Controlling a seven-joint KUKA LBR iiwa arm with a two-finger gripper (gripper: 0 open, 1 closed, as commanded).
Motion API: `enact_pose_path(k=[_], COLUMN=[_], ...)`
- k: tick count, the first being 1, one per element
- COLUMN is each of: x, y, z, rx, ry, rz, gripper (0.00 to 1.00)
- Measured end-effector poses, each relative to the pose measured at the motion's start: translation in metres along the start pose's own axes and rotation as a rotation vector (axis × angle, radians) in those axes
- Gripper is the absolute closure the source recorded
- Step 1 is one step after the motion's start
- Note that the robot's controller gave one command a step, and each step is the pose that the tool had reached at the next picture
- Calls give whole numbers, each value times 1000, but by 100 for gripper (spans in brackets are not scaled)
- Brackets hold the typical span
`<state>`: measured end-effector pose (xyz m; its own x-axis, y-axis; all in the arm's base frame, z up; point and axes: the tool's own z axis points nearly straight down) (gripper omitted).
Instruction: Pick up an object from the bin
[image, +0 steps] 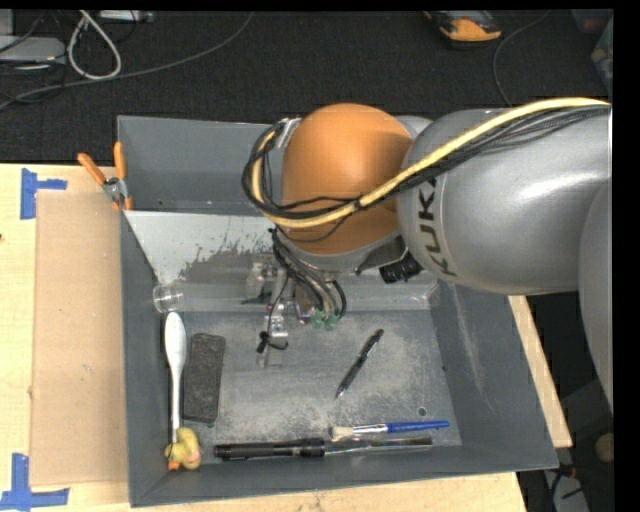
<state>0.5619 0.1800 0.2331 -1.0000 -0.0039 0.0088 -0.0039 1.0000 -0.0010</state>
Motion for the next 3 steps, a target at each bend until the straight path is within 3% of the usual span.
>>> enact_pose_path(k=[1, 2, 3], x=[-1, 6, 11], y=[-1, 15, 52], z=[-5, 42, 64], rx=[-2, -1, 1], ry=[-8, -7, -8], rz=[6, -169, -634], gripper=[0, 0, 0])
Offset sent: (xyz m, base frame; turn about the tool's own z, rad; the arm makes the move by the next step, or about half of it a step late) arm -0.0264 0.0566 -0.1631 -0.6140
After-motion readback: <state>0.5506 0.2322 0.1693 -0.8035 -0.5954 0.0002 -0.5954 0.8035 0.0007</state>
